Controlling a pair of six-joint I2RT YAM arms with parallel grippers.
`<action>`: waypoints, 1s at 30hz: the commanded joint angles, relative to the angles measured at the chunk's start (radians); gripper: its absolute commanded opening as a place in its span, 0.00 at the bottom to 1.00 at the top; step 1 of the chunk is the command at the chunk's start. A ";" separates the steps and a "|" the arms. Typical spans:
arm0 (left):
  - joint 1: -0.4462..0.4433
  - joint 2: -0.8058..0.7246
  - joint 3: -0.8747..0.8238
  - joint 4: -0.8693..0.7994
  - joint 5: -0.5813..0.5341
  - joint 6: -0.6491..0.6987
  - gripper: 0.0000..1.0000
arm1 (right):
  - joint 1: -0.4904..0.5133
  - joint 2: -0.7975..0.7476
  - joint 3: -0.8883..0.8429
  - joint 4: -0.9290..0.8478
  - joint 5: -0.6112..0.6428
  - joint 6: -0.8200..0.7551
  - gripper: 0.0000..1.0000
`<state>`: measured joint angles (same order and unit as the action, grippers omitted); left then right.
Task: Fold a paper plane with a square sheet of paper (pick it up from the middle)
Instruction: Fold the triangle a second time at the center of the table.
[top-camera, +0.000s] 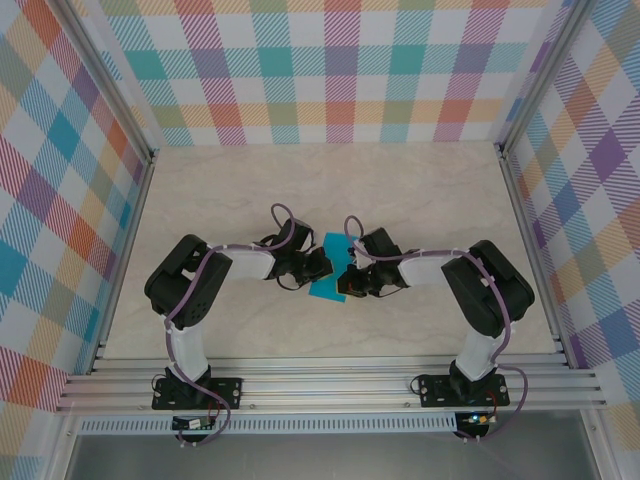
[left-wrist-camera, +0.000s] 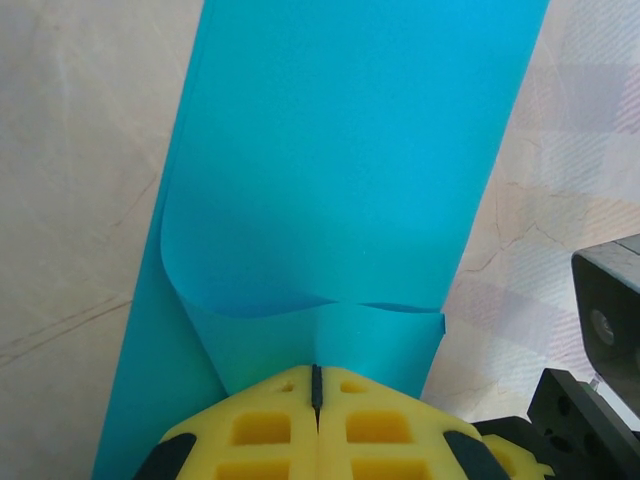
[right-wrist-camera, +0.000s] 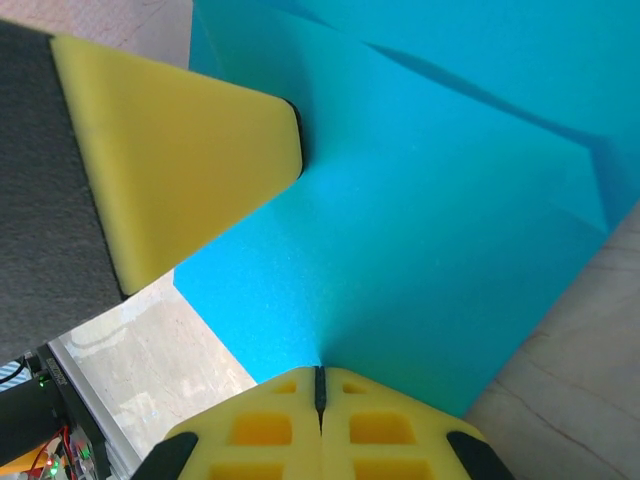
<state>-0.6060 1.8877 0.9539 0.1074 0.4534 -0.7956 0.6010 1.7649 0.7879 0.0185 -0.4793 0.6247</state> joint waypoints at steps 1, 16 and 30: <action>0.002 -0.038 0.012 -0.053 0.036 0.034 0.04 | 0.000 0.023 -0.017 -0.050 0.044 -0.004 0.04; -0.020 0.009 0.012 -0.044 0.032 0.039 0.05 | 0.000 0.031 -0.001 -0.093 0.056 -0.030 0.03; 0.020 0.042 0.029 -0.083 -0.062 0.087 0.03 | -0.001 0.067 0.049 -0.243 0.116 -0.103 0.00</action>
<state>-0.6090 1.8908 0.9630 0.0715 0.4805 -0.7452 0.6018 1.7779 0.8391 -0.0757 -0.4522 0.5705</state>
